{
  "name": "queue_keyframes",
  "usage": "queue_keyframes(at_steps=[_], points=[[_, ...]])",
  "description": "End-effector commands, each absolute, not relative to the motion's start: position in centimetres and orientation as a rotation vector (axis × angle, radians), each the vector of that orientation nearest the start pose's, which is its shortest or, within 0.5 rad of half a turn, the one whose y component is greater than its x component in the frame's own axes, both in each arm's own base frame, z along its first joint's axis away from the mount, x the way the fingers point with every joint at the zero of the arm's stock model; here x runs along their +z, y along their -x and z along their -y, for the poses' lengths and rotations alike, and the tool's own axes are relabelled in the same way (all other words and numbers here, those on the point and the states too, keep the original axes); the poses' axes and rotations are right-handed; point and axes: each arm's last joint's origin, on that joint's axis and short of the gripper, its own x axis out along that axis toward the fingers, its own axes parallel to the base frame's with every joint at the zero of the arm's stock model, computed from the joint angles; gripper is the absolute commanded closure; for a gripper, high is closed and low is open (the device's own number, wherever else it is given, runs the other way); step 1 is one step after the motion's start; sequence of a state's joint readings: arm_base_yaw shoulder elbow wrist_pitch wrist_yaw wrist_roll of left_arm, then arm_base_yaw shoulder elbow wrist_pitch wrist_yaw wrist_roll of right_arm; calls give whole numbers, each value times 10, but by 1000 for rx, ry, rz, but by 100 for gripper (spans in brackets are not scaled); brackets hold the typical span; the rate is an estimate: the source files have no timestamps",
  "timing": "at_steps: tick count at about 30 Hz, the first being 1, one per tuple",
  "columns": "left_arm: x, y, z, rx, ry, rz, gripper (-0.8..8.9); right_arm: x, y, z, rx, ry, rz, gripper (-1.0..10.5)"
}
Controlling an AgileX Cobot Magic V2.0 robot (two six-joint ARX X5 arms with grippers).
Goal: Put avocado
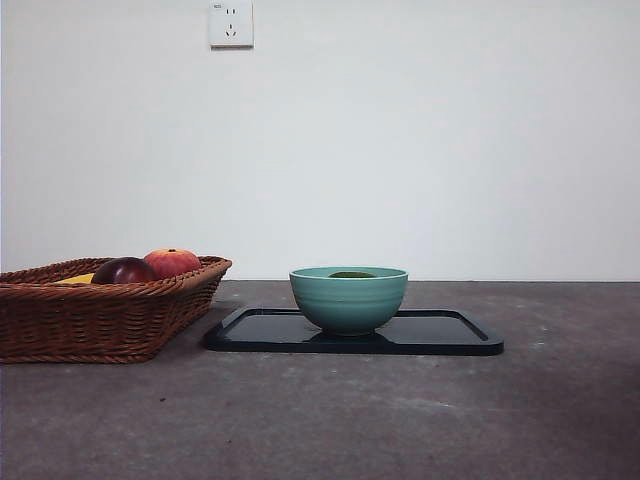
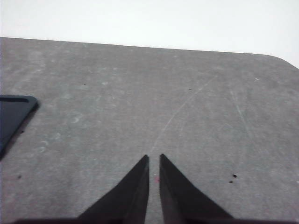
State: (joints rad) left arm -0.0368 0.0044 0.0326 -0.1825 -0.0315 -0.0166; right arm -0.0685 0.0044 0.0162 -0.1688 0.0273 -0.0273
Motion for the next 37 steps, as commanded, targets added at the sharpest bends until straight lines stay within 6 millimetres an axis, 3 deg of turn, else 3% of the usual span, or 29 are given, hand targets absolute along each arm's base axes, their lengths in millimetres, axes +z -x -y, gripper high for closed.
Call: queue_keyframes(at_steps=[1,37], points=[[149,-96,2,-1,8,-179,794,149,-96,6,-86,19,-175,913],[149,-96,2,-1,8,-179,794,152,-96,6,-80,17,-144,913]])
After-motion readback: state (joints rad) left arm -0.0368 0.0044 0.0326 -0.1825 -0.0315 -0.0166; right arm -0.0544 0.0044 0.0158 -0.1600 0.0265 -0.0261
